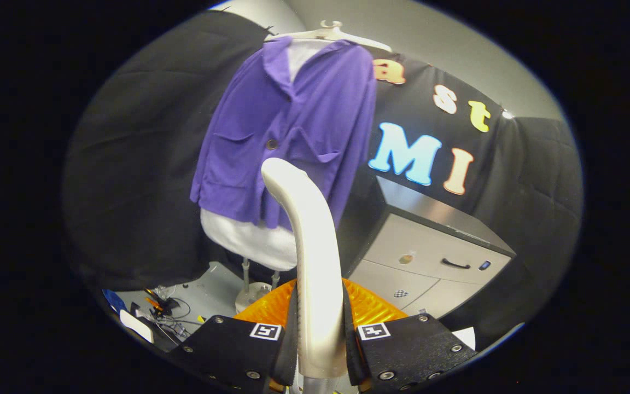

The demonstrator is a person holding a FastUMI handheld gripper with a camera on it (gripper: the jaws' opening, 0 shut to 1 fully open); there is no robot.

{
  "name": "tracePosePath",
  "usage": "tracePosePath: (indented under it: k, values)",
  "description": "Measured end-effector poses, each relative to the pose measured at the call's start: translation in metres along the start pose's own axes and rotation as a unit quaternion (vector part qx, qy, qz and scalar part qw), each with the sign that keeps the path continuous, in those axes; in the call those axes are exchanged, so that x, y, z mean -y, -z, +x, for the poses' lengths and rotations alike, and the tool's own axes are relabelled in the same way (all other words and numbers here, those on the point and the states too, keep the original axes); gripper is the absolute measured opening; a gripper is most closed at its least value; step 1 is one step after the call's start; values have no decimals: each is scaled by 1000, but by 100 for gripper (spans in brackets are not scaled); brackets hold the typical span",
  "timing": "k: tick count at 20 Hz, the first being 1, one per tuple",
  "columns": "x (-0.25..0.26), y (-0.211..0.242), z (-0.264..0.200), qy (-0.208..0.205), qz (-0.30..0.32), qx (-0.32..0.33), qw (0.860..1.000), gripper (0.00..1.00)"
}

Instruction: Iron the clothes twice with a garment steamer, once on the left side and once on the right side.

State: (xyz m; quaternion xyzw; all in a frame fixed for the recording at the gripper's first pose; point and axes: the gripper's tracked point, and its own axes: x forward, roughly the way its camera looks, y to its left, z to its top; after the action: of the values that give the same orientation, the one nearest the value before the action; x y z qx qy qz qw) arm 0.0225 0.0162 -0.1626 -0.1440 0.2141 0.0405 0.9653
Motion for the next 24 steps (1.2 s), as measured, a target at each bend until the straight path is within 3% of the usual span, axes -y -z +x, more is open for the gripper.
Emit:
tracePosePath:
  k: [6, 11, 18, 24]
  values:
    - [91, -25, -44, 32, 72, 43, 996, 36]
    - [132, -77, -71, 51, 108, 127, 985, 36]
    - [117, -151, -97, 53, 114, 220, 967, 36]
    - [96, -149, -107, 51, 98, 239, 965, 36]
